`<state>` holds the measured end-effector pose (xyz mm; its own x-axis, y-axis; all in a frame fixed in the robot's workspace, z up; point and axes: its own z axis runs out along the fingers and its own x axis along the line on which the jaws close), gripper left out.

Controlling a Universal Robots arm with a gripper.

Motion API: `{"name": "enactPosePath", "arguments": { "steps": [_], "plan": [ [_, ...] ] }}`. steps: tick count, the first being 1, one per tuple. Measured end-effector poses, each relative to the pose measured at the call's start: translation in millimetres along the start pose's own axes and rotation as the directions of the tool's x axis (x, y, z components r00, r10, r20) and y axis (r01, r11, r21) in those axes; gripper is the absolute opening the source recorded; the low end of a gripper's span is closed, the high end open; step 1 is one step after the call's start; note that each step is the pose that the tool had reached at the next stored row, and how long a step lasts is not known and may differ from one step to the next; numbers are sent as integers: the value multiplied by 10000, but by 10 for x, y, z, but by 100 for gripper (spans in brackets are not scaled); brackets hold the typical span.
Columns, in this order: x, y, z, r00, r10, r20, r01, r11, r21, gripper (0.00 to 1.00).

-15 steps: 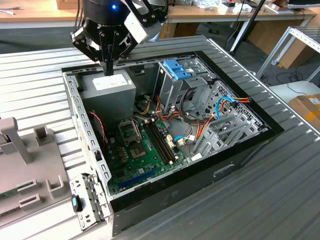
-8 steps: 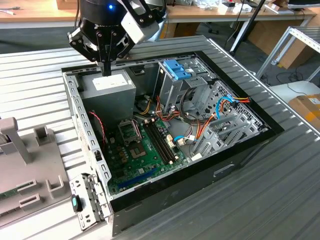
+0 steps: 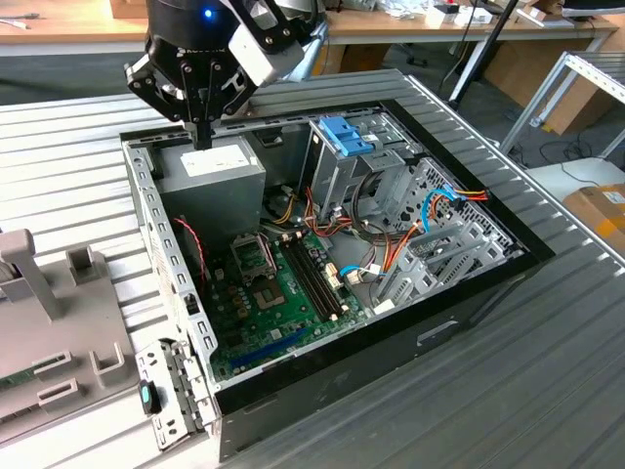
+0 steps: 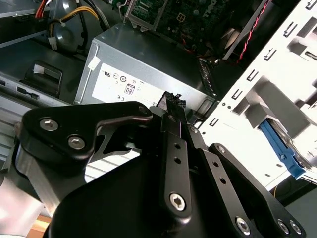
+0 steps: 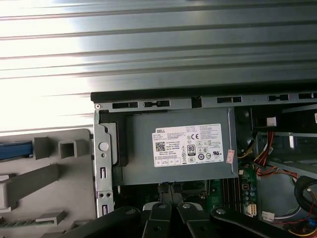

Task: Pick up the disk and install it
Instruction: 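Reach for the disk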

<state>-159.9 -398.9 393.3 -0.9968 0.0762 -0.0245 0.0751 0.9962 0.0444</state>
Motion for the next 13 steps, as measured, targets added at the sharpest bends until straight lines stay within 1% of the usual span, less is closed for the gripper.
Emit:
{"name": "enactPosePath", "arguments": {
  "steps": [5,8,13],
  "plan": [
    [2,0,0,10000,1,0,-1,10000,0,11],
    [23,-2,-1,10000,0,0,0,10000,0,11],
    [25,-2,-1,10000,0,0,0,10000,0,11]
  ]
}}
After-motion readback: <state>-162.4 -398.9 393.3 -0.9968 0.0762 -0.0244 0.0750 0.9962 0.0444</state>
